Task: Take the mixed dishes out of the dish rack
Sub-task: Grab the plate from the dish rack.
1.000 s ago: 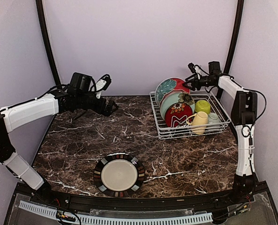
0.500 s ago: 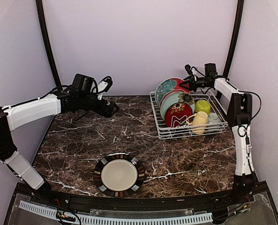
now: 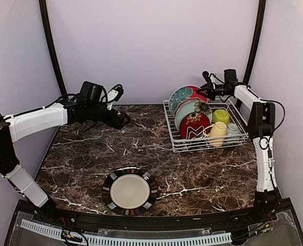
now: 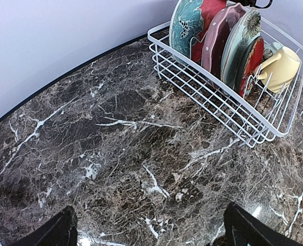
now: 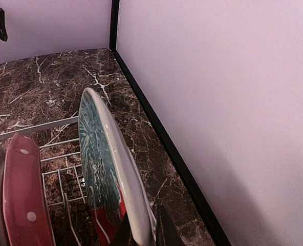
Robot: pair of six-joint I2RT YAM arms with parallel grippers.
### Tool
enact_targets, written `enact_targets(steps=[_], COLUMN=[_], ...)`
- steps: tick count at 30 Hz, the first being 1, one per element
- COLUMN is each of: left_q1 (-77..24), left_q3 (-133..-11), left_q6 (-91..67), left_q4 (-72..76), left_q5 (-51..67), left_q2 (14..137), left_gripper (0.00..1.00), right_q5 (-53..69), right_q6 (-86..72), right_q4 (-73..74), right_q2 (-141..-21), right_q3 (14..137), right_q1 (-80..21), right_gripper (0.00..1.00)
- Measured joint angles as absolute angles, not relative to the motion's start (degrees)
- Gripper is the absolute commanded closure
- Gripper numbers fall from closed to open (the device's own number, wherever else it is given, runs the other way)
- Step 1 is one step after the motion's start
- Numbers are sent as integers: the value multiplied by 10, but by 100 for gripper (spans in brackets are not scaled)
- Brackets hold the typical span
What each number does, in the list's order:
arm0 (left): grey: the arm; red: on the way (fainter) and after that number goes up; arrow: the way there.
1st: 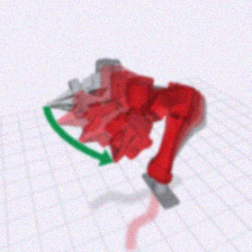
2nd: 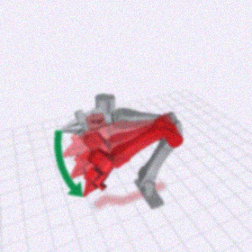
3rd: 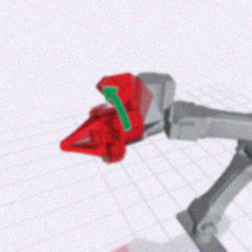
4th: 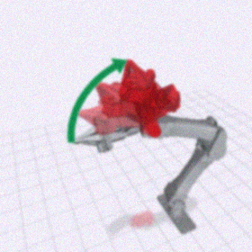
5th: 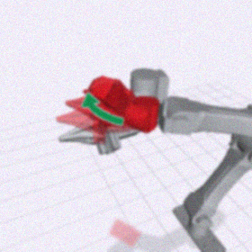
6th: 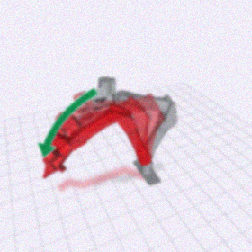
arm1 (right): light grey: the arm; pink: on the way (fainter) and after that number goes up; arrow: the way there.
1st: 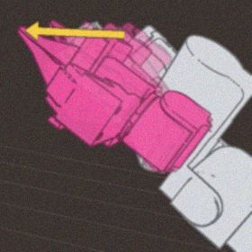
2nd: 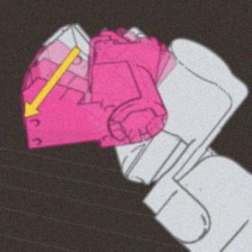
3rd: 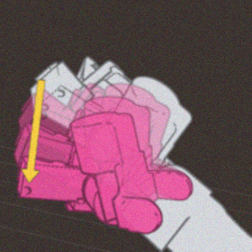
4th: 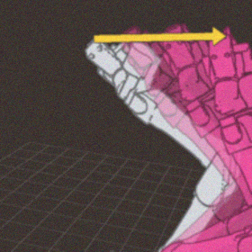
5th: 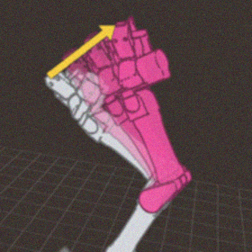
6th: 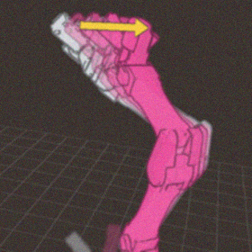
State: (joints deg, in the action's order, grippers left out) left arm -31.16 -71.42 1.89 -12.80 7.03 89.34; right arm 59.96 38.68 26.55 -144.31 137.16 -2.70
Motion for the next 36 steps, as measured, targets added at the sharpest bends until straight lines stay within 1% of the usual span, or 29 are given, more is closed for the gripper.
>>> enact_targets(steps=[9,15,21,29,32,36], left_q1=[-311,-312,-312,-311,-311,-312], left_q3=[-714,-714,-712,-710,-710,-709], left_q6=[18,14,9,6,-2,-11], left_q4=[-125,-124,-123,-118,-116,-114], left_q5=[80,84,92,104,107,109], left_q2=[893,892,879,866,859,850], left_gripper=[1,1,1,1,1,1], right_q5=[556,509,475,456,460,445], right_q6=[448,496,514,506,485,443], right_q4=[298,294,298,295,293,242], right_q2=[-1410,-1360,-1322,-1246,-1204,-1150], right_q3=[1356,1300,1285,1264,1230,1163], right_q1=[-41,-53,-57,-53,-59,-69], right_gripper=[100,100,100,100,100,100])
